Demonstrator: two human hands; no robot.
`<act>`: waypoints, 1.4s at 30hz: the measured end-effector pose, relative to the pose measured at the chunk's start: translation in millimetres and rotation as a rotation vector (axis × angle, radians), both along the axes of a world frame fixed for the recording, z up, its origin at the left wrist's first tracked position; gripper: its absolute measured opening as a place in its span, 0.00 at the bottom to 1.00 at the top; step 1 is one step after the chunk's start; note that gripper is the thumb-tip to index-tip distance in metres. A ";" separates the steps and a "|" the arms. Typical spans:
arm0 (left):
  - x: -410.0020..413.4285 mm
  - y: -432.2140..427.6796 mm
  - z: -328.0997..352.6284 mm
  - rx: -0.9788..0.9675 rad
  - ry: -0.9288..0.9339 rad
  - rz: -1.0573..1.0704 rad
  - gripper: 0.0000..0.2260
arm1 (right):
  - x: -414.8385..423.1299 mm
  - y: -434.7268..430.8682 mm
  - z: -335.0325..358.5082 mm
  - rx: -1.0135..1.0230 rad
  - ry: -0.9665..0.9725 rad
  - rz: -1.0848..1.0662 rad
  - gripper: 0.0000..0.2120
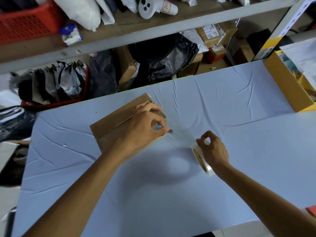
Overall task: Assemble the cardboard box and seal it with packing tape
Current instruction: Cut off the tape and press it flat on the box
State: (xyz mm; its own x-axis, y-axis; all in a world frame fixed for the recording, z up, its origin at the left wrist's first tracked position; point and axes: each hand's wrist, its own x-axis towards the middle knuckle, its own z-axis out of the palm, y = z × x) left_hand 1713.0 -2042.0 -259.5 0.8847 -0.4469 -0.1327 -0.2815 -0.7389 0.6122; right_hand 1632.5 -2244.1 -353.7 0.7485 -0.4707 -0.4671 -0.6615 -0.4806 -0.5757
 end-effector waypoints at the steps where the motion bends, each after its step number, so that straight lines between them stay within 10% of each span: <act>1: -0.1 0.3 -0.2 -0.001 -0.001 -0.001 0.06 | 0.5 0.9 0.9 -0.009 -0.001 0.012 0.04; 3: -0.1 0.4 0.0 -0.001 -0.001 -0.001 0.06 | 1.6 2.5 4.9 -0.014 0.005 0.033 0.04; 8: -0.8 0.8 0.1 0.003 0.011 0.003 0.07 | 7.5 1.9 9.4 -0.024 0.130 0.227 0.39; 14: 1.5 0.8 4.0 -0.008 0.006 0.008 0.07 | 12.9 9.4 15.5 -0.123 -0.060 0.296 0.19; 28: -28.1 1.3 -20.0 -0.008 -0.334 -0.136 0.08 | 2.6 1.9 -26.0 -0.365 -0.052 0.701 0.22; 42: -70.8 -19.0 -160.2 -0.020 0.257 0.261 0.14 | 28.0 9.1 -5.5 0.034 -0.291 0.222 0.06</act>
